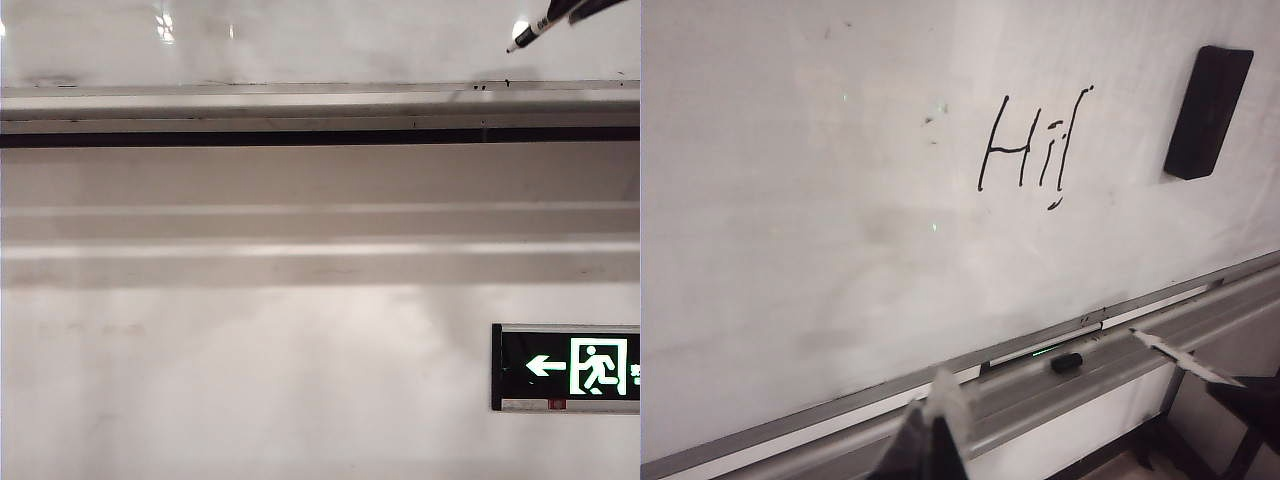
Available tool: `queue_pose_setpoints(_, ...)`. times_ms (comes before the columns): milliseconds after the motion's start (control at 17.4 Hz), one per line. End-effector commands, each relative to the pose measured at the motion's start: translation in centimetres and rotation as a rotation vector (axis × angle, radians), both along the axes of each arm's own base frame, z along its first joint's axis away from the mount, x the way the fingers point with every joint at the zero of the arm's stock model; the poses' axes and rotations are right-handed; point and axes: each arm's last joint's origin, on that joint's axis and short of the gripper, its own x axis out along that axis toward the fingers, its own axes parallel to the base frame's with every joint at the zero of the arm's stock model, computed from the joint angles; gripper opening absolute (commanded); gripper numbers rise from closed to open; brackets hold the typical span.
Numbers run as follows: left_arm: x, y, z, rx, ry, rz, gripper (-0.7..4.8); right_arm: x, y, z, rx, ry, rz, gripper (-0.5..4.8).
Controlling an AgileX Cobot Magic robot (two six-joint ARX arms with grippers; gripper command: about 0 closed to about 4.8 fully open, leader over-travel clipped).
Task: Take a marker from the whiteboard tray, write "Hi!" on the whiteboard, and then put the marker back vertically into the whiteboard tray.
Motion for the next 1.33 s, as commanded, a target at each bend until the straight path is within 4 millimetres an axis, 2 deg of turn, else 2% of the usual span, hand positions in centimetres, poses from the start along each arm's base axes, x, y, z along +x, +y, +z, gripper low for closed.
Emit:
queue_pose_setpoints(58, -0.2, 0.0, 0.3, -0.002, -0.023, -0.01, -0.06, 1.4, -0.5, -0.2, 0.02, -0.02, -0.002, -0.01)
queue_pose_setpoints(1326, -0.3, 0.0, 0.7, -0.014, -0.056, -0.032, -0.06, 4.2, 0.1, -1.9, 0.014, 0.006, -0.007, -0.01)
